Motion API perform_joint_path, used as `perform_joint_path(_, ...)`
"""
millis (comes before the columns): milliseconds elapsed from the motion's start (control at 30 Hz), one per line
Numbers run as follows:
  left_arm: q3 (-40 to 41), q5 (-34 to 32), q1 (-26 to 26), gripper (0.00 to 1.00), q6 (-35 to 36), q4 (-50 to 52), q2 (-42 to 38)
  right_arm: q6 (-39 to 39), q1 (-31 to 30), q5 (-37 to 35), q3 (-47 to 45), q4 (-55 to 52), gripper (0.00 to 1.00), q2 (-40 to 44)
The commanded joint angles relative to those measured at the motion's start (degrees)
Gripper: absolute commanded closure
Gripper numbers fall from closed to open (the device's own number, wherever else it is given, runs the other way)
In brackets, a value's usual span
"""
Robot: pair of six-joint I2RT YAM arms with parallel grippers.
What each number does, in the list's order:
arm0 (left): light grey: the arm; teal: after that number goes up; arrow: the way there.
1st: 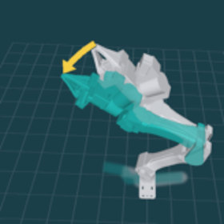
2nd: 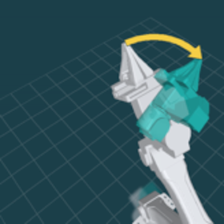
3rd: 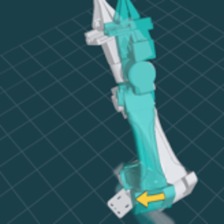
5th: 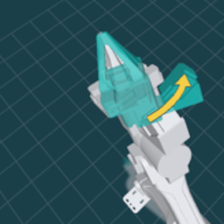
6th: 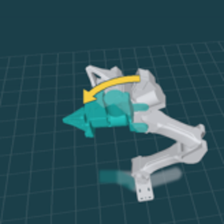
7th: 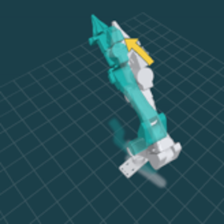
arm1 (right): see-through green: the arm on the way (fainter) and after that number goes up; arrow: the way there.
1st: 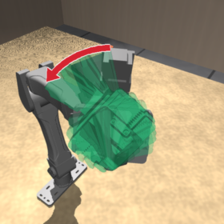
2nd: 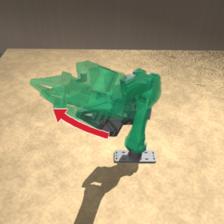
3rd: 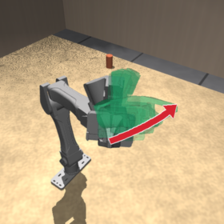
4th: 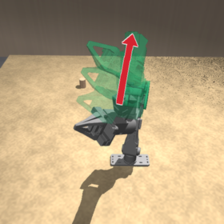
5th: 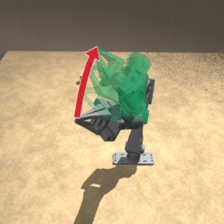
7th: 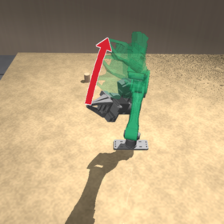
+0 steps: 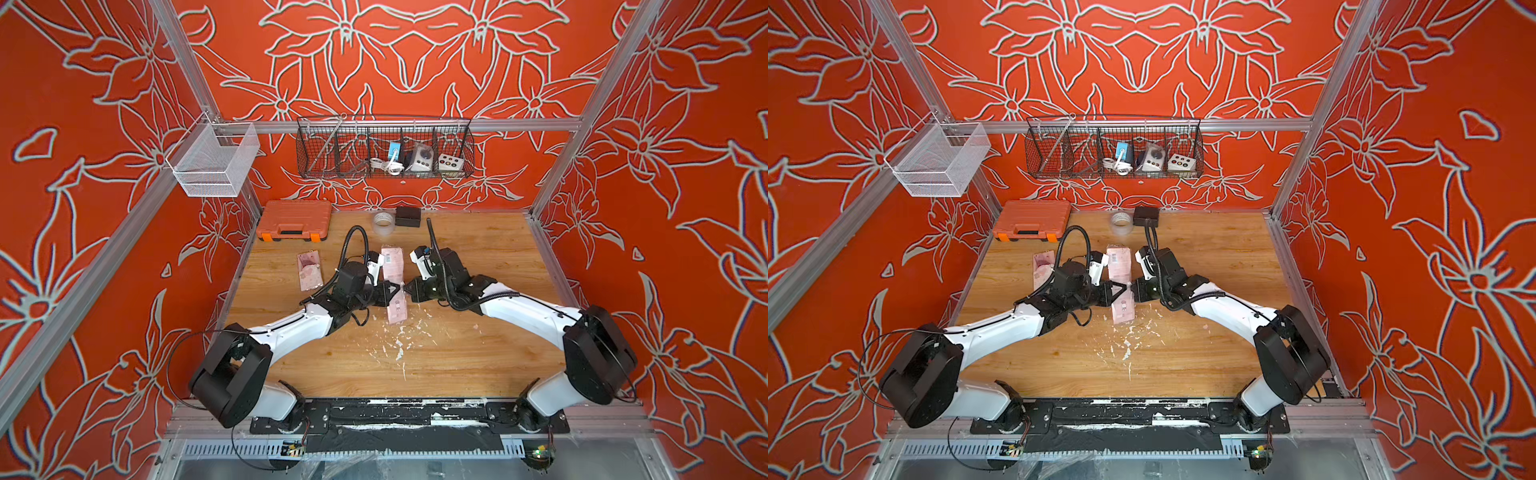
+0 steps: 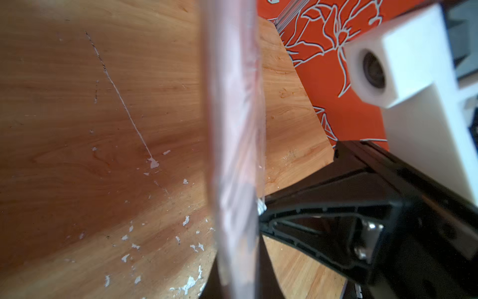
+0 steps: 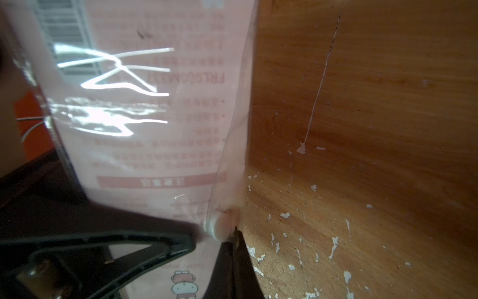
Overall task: Open the ruler set and take out the ruler
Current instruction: Open the ruler set bag.
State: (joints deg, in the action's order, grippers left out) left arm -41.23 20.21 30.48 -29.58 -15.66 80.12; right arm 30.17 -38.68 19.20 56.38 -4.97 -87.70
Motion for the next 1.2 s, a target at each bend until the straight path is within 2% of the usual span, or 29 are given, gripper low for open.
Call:
perform_joint_path(0,0.89,5.07,0.11,1.00,1.03,1.26,-3.39,3.03,5.58,-6.86,-2.95,1.00,1.00,0.43)
perform_joint_path(200,1.56,5.68,-0.77,1.00,1.18,1.01,-4.34,8.18,8.41,1.22,-6.01,6.49,1.00,-0.81)
perform_joint_path(467,3.39,5.44,-2.52,1.00,1.20,1.15,-5.80,8.84,10.55,5.16,-6.90,7.59,1.00,-1.32)
perform_joint_path(600,3.18,10.17,-2.62,1.00,2.99,-0.77,-5.23,7.90,10.50,10.15,-7.21,10.60,1.00,-0.91)
perform_joint_path(700,2.69,11.32,-2.79,1.00,4.33,-0.18,-5.57,7.23,10.59,11.13,-9.00,13.30,0.98,1.76)
perform_joint_path(767,2.07,11.37,-2.88,1.00,5.18,1.04,-5.92,6.18,10.56,11.03,-10.06,13.60,0.78,4.14)
perform_joint_path(833,1.45,11.53,-2.88,1.00,5.76,2.02,-6.00,5.78,10.58,11.27,-11.98,15.77,0.67,6.48)
perform_joint_path(900,1.32,12.19,-2.88,1.00,5.99,1.92,-6.11,5.97,10.56,11.25,-13.65,18.10,0.59,8.32)
perform_joint_path(1033,1.50,12.66,-2.97,1.00,5.56,1.25,-6.28,6.48,10.64,11.98,-16.75,22.85,0.54,11.77)
perform_joint_path(1167,1.42,12.31,-2.97,1.00,5.71,1.69,-6.31,5.08,10.14,17.00,-18.37,28.08,0.34,14.99)
